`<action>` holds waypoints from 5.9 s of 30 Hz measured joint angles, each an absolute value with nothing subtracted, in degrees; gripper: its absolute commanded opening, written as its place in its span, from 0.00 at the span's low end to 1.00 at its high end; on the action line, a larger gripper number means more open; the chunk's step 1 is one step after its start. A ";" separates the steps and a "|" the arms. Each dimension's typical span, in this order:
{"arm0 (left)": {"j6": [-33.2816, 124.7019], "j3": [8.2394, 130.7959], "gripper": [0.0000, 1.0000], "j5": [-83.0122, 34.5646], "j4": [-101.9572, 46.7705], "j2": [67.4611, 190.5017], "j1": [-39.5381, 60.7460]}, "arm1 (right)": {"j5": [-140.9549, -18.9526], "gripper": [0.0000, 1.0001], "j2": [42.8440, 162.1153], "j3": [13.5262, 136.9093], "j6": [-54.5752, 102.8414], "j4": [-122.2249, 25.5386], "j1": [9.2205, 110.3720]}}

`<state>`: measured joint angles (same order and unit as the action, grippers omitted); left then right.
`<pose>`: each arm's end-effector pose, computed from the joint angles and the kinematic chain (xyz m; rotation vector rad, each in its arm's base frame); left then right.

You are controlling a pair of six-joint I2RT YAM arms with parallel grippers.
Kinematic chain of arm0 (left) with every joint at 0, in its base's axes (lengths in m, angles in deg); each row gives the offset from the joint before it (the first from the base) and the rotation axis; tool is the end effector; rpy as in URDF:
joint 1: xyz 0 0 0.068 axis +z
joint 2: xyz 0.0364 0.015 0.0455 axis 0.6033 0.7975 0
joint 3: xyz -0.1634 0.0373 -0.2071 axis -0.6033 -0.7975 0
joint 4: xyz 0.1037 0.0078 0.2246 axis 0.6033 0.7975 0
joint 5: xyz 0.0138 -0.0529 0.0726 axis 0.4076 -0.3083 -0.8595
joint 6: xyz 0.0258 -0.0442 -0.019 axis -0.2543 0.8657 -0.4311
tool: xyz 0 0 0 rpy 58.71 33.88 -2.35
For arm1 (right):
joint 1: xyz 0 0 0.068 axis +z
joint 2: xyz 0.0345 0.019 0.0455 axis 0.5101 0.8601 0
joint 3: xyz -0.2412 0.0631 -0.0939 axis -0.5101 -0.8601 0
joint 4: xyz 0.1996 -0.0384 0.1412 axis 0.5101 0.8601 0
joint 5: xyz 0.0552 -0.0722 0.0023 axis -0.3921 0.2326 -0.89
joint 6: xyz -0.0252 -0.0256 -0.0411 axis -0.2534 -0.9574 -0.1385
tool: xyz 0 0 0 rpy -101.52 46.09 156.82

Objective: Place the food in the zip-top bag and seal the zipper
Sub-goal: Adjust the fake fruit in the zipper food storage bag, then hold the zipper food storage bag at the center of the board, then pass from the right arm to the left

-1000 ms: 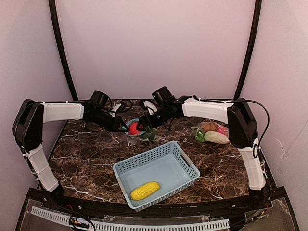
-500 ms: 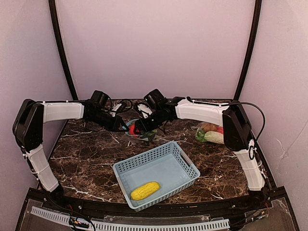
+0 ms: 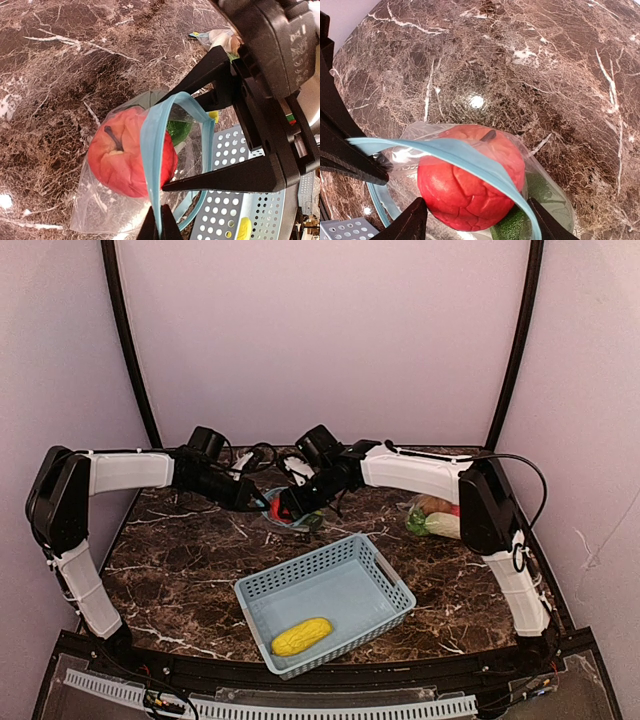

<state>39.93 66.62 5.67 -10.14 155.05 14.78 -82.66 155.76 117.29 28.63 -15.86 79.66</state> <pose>0.3311 -0.1604 0.2181 0.6608 2.3180 -1.0267 0.3288 0.3881 0.2051 -0.9001 2.3775 0.6668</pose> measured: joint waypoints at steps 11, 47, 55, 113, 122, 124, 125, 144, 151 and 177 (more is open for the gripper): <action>39.96 66.51 0.01 5.99 -10.90 154.81 14.78 | -81.96 0.66 156.20 118.54 28.56 -14.11 79.71; 40.87 67.45 0.01 5.03 -7.38 154.96 17.62 | -77.83 0.41 136.07 90.17 22.03 -25.17 78.33; 40.87 67.48 0.01 5.03 -7.38 155.05 17.62 | -78.75 0.37 136.90 90.19 21.02 -26.68 78.33; 39.10 68.61 0.46 -7.86 -2.64 154.37 17.71 | -77.74 0.00 139.59 90.41 14.40 -27.14 80.60; 37.59 69.44 0.01 -7.40 -1.28 154.32 17.71 | -75.86 0.00 139.28 90.45 15.54 -27.14 80.60; 37.31 69.42 0.01 -6.99 -1.35 153.91 17.71 | -75.49 0.00 138.74 90.52 16.00 -27.01 80.62; 37.33 69.38 0.01 -6.73 -1.46 153.39 17.71 | -75.45 0.00 138.24 90.54 16.15 -26.94 80.62; 41.40 68.61 0.06 0.73 4.31 138.61 12.72 | -86.97 0.00 118.21 83.79 13.57 -21.19 83.95; 42.38 61.64 0.44 -1.79 8.57 130.39 5.40 | -92.48 0.00 113.56 77.45 13.24 -19.46 84.75; 23.21 52.40 0.48 8.66 -24.71 126.59 -3.32 | -96.78 0.00 111.37 71.66 13.79 -26.46 84.78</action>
